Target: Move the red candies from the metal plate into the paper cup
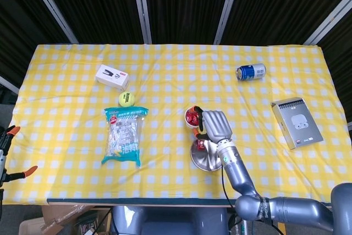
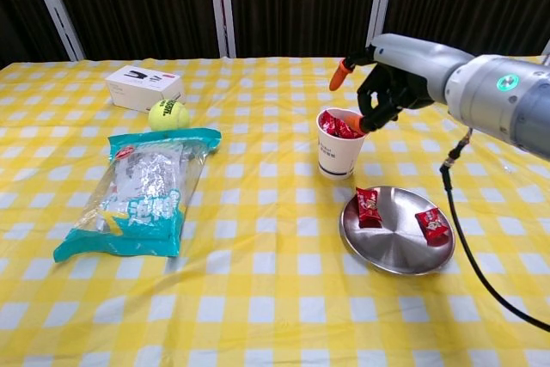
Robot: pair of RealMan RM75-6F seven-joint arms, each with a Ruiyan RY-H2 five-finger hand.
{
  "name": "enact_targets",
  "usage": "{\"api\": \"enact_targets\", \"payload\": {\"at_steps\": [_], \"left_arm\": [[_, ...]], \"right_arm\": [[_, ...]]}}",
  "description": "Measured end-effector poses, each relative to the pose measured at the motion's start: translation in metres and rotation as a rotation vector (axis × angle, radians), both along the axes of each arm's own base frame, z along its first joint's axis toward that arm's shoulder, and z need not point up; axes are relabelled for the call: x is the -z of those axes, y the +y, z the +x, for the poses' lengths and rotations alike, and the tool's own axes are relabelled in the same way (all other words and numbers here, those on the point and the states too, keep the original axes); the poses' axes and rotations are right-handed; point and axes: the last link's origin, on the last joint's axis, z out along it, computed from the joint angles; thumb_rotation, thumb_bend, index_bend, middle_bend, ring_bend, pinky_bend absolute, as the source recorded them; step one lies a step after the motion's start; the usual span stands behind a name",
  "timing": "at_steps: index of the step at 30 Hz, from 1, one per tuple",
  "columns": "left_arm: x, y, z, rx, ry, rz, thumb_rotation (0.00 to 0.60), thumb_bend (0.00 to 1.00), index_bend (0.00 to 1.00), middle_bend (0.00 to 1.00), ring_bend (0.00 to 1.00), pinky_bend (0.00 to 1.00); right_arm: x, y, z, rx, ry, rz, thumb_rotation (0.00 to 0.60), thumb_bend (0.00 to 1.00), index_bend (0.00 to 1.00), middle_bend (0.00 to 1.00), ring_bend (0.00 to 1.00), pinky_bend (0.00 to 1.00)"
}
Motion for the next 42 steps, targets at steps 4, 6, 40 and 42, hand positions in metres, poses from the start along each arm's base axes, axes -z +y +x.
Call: {"api": "enact_targets", "payload": {"at_steps": [4,6,40,42], "left_arm": [[0.000,0.000,0.001,0.004,0.004,0.002,0.600,0.01,0.00,0.00,0.00,0.00],[0.000,0.000,0.001,0.008,0.007,0.003,0.600,0.01,0.00,0.00,0.00,0.00],[0.000,-0.003,0.000,0.025,0.023,0.011,0.600,0.01,0.00,0.00,0.00,0.00],[0.000,-0.003,0.001,0.027,0.023,0.013,0.600,0.01,0.00,0.00,0.00,0.00]], "right_arm": [[0.000,0.017,-0.018,0.013,0.077,0.013,0.600,0.37,0.34,0.69,0.72,1.00],[0.002,0.025,-0.026,0.017,0.110,0.020,0.600,0.37,0.36,0.69,0.72,1.00],[0.034,0.054,-0.079,0.122,0.223,0.055,0.600,0.35,0.37,0.69,0.72,1.00],[0.033,0.055,-0.080,0.121,0.227,0.050,0.600,0.35,0.38,0.69,0.72,1.00]]}}
